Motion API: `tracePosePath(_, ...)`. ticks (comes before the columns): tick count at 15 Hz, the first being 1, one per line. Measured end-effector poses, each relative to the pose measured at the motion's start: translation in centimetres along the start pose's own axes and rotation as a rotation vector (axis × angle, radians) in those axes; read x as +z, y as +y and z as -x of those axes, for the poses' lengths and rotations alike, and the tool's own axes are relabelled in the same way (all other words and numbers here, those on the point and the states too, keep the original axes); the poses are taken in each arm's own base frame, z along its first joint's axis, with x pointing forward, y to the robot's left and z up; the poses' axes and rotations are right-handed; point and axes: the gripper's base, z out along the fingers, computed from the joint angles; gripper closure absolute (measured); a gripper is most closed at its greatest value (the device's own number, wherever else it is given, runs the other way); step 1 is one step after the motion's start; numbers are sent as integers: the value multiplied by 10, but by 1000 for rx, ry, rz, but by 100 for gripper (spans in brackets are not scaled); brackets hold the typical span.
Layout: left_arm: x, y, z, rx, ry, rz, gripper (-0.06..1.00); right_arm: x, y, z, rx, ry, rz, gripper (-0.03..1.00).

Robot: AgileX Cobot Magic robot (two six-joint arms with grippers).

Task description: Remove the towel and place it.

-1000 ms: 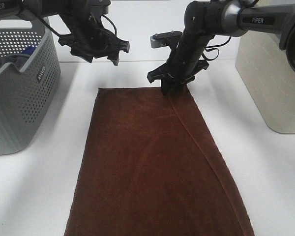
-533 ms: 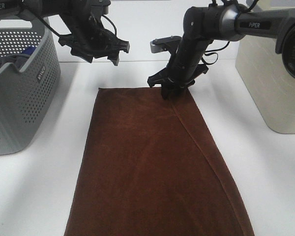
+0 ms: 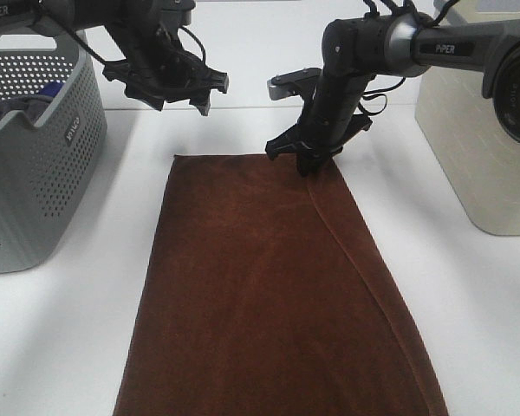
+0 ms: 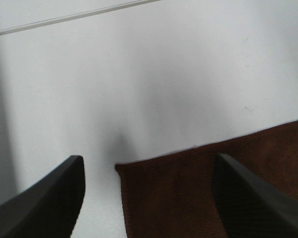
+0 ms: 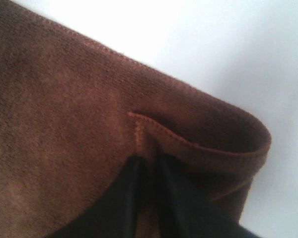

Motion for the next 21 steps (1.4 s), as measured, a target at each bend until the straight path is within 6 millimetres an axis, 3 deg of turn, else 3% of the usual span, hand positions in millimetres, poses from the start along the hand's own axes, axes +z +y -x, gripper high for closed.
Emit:
tracePosePath(2, 0, 0, 0, 0, 0, 0, 26, 0, 0, 0, 0, 2, 0, 97)
tracePosePath(6, 0, 0, 0, 0, 0, 0, 26, -3, 0, -1, 0, 23, 3, 97)
tracePosePath(11, 0, 0, 0, -1, 0, -1, 26, -44, -4, 11, -25, -35, -39, 97)
tracePosePath(13, 1, 0, 0, -2, -6, -2, 26, -47, -6, 10, -29, -21, -61, 97)
tracePosePath(18, 37, 0, -19, -1, 47, 2, 32, -47, -7, 9, -27, -8, -68, 97)
tracePosePath(21, 46, 1, -24, 3, 62, 8, 33, -47, -7, 9, -27, -8, -68, 97)
